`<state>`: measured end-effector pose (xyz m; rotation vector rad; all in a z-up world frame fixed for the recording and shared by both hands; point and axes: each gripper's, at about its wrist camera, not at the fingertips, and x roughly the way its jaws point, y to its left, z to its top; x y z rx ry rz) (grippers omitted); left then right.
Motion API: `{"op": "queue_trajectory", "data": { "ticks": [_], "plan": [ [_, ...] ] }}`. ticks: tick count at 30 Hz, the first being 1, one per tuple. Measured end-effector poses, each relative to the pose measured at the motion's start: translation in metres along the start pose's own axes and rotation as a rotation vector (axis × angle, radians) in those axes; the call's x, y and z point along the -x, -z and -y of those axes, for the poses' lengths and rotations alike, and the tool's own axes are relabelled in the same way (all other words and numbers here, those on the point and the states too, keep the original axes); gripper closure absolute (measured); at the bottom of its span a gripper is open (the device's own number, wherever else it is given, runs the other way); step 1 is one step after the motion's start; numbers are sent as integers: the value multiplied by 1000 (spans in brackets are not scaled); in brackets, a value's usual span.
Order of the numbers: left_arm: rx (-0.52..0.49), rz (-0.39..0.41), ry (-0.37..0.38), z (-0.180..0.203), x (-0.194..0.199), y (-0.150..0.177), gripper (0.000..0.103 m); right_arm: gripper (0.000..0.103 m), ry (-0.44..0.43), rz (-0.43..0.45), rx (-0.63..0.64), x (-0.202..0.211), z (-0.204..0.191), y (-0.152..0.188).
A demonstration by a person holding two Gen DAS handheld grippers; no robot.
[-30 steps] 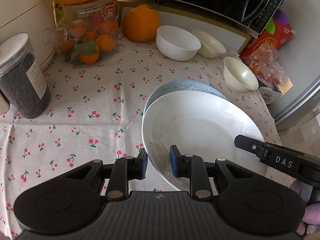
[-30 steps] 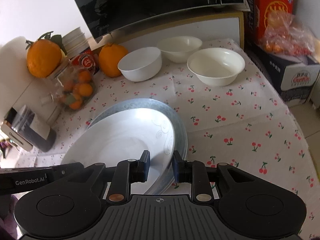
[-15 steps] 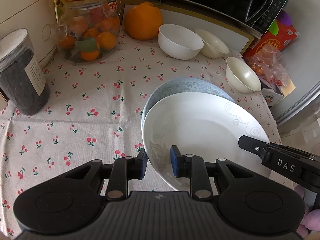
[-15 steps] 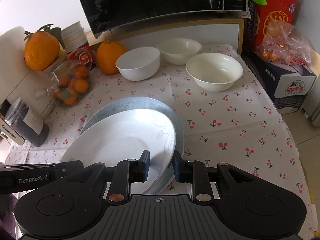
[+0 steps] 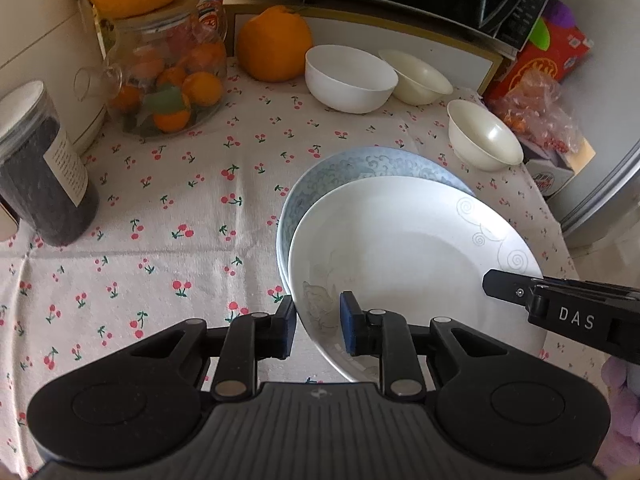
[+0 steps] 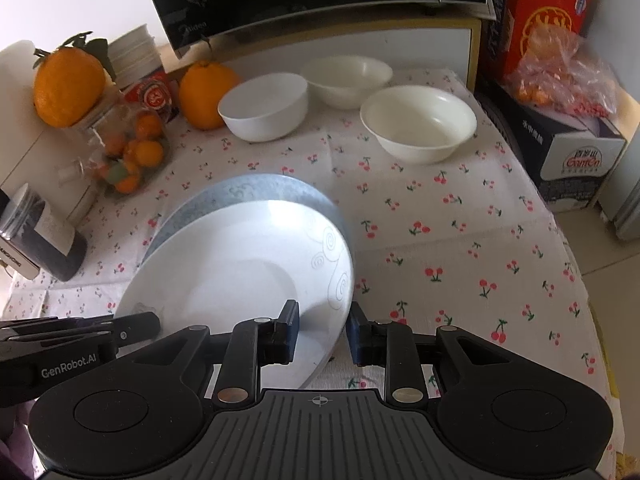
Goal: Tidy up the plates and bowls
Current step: 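Carry the white plate with both grippers onto the blue-patterned plate stack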
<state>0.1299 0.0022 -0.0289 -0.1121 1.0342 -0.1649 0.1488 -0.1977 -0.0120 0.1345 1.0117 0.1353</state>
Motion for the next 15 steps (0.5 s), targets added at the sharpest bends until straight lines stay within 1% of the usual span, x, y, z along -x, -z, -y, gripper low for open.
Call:
{"op": "queue_trajectory", "data": {
  "ticks": [15],
  "plan": [
    [6,9,1,-1,2,0,82,76,13,-30,-8,-4,-1,-1]
  ]
}}
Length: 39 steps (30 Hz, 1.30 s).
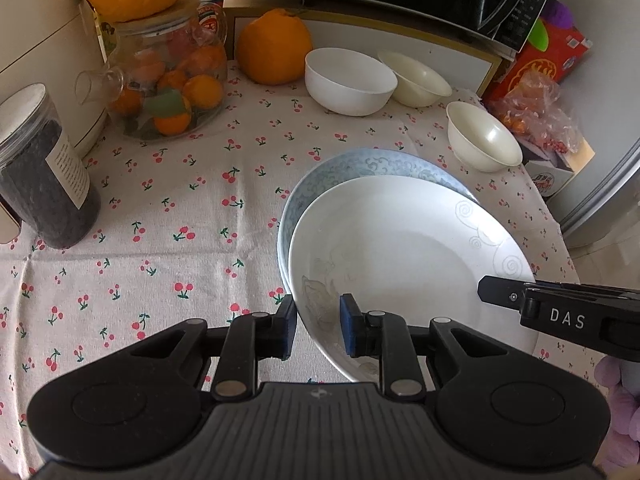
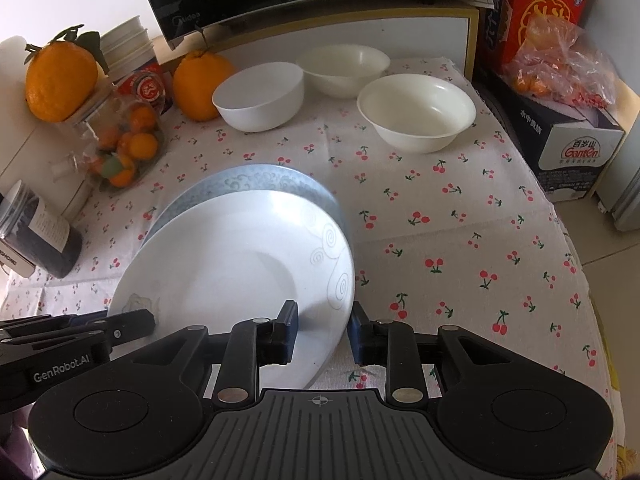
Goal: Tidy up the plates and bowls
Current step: 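Carry the white plate with both grippers onto the blue-patterned plate stack, then open both grippers to release the white plate on the stack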
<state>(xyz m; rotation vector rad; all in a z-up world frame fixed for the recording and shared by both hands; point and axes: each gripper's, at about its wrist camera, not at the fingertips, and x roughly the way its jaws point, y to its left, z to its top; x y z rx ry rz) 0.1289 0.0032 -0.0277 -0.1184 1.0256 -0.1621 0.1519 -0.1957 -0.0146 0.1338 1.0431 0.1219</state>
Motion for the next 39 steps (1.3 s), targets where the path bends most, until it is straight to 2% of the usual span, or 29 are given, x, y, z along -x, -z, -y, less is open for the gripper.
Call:
{"op": "queue_trajectory", "data": {
  "ticks": [17,22,25,29,31,35,36,39],
  "plan": [
    [10,5,-6,-2,2,0,82,75,-12,-1,-29,3,3,-5],
    [7,7,-3,-1,2,0,76,67,-25,2,-35,5,4,-6],
    [11,5,-3,-1,3,0,66,56,-30,0,-41,5,4,-7],
    [17,8,-10,-2,4,-1,43,45,-39,8,-40,7,4,-9],
    [24,15,-16,-2,5,-2,34,35,-43,15,-42,8,3,-10],
    [53,24,-16,-5,8,-2,15,28,-59,22,-44,10,2,-13],
    [60,27,-16,-5,9,-2,12,26,-66,20,-50,10,2,-14],
    [61,33,-39,-6,10,-3,10,23,-93,14,-83,11,3,-18]
  ]
}}
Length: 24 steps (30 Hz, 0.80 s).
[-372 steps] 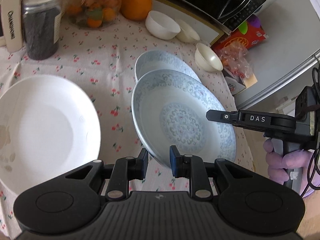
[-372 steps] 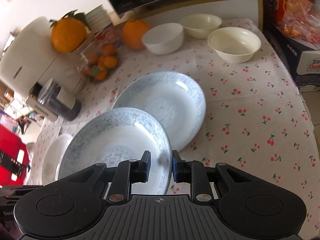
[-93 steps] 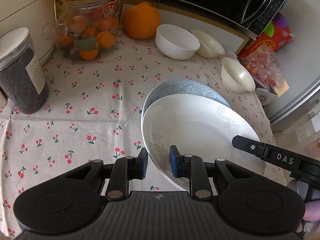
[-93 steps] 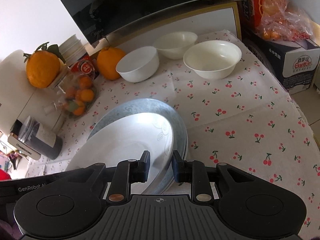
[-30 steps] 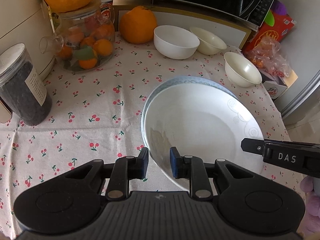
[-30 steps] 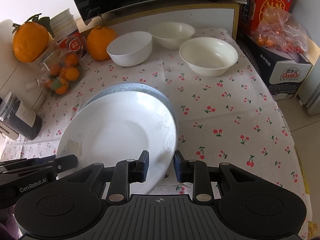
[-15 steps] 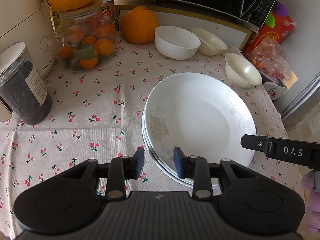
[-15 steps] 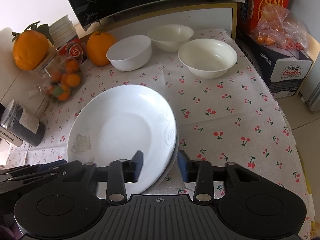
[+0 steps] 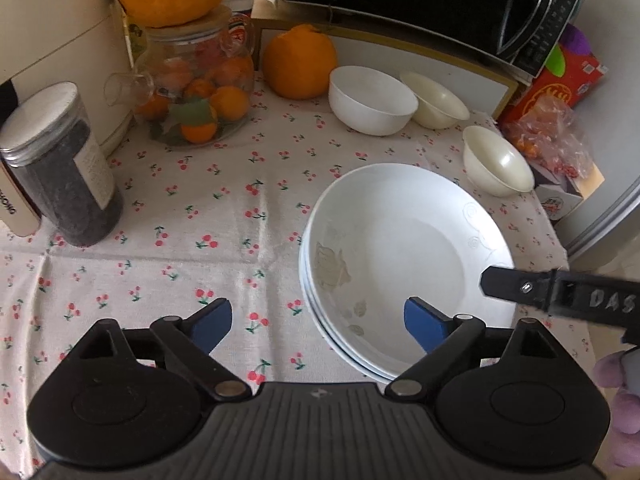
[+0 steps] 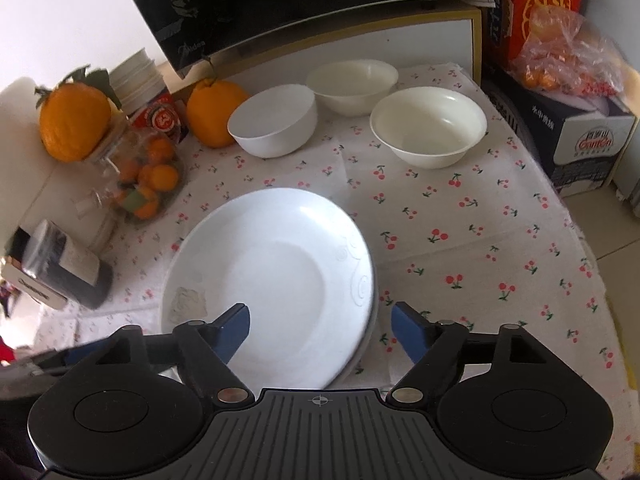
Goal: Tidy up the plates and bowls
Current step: 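Open both grippers to release the white plate on the stack, then move both tools to the white bowl beside the microwave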
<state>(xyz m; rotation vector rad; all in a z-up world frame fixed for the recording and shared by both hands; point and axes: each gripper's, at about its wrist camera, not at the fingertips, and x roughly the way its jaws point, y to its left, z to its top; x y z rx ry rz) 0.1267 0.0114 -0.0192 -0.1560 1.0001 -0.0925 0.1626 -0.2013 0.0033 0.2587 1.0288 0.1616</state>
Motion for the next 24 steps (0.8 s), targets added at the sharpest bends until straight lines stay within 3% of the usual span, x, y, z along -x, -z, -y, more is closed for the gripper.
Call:
{"op": "queue_trajectory", "data": {
  "ticks": [3,8,16,24],
  "plan": [
    [-7,11,-29,-1,0,0,3,20,-23,9,-40,3,0,-5],
    [42,-2,-53,-4,0,-12,3,19,-28,21,-40,7,-8,-15],
    [51,56,-78,2,5,-52,1,14,-46,74,-11,15,-20,-49],
    [133,80,-59,-3,-9,-92,1,14,-91,105,-111,-2,-12,-92]
  ]
}}
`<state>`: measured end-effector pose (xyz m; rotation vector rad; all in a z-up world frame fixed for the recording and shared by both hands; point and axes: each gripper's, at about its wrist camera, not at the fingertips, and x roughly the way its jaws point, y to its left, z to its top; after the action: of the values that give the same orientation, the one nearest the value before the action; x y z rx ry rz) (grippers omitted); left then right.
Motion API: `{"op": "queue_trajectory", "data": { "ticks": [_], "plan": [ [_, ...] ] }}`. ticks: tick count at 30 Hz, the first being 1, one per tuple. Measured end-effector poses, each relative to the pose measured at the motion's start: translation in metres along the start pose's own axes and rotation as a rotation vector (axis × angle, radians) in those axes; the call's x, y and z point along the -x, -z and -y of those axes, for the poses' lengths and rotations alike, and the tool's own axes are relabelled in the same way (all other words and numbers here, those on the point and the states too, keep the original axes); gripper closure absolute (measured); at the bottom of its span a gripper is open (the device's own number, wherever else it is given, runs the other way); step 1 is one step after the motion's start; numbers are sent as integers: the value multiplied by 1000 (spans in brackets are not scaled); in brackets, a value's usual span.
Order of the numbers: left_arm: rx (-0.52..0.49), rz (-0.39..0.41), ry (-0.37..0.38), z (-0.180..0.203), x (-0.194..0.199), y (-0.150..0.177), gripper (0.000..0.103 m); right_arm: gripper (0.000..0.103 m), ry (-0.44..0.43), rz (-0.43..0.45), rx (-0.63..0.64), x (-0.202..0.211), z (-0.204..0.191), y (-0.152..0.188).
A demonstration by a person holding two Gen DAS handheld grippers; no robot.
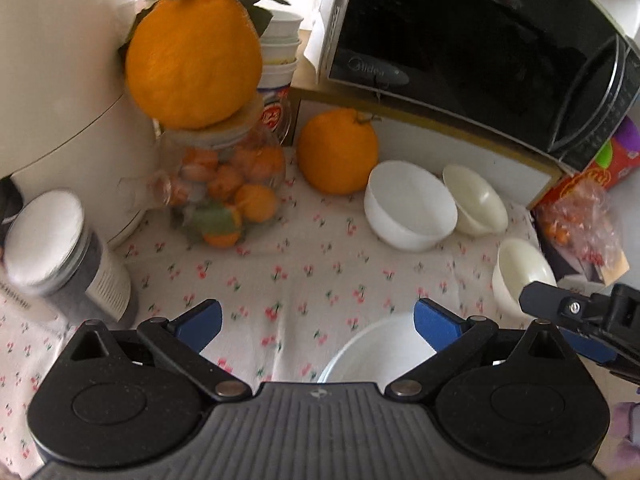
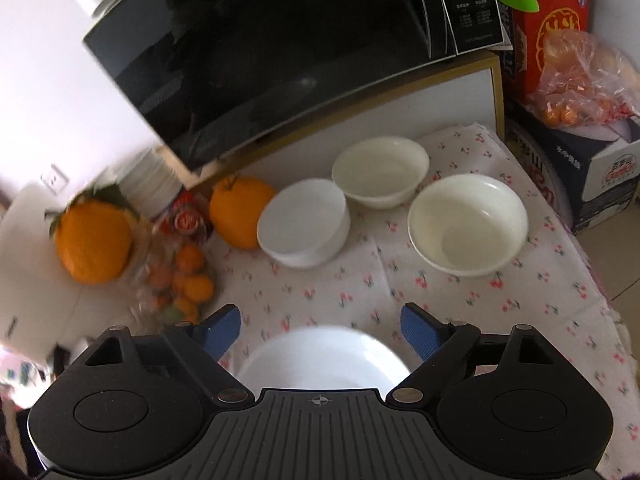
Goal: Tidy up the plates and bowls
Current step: 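Move both tools to the white bowl beside the microwave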
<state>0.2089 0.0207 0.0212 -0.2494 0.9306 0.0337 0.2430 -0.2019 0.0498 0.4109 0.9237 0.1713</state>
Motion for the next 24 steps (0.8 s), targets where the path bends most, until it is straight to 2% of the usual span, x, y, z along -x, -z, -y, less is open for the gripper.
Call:
{"op": "queue_trajectory", "data": {
  "ticks": [6,10,14,16,19,24],
  "plan": [
    [0,0,27,5,-19,-20,1,14,-71,-9,-68,-29,1,-20],
    [7,13,43,2,-30,-21,1,14,-87,-9,-95,-48,5,-25],
    [26,19,89,-1,-47,-23,1,14,-131,2,-129,-62,17,-20],
    [39,9,125,-3,-55,-24,3,14,-133,-29,-175,-74,24,-22],
    [64,-11,159,-7,-66,-28,8,14,-174,-23,-239,-83,32,-25],
    [140,2,240,-11,-74,-32,20,14,-197,-1,-262,-93,30,-30]
  ]
}}
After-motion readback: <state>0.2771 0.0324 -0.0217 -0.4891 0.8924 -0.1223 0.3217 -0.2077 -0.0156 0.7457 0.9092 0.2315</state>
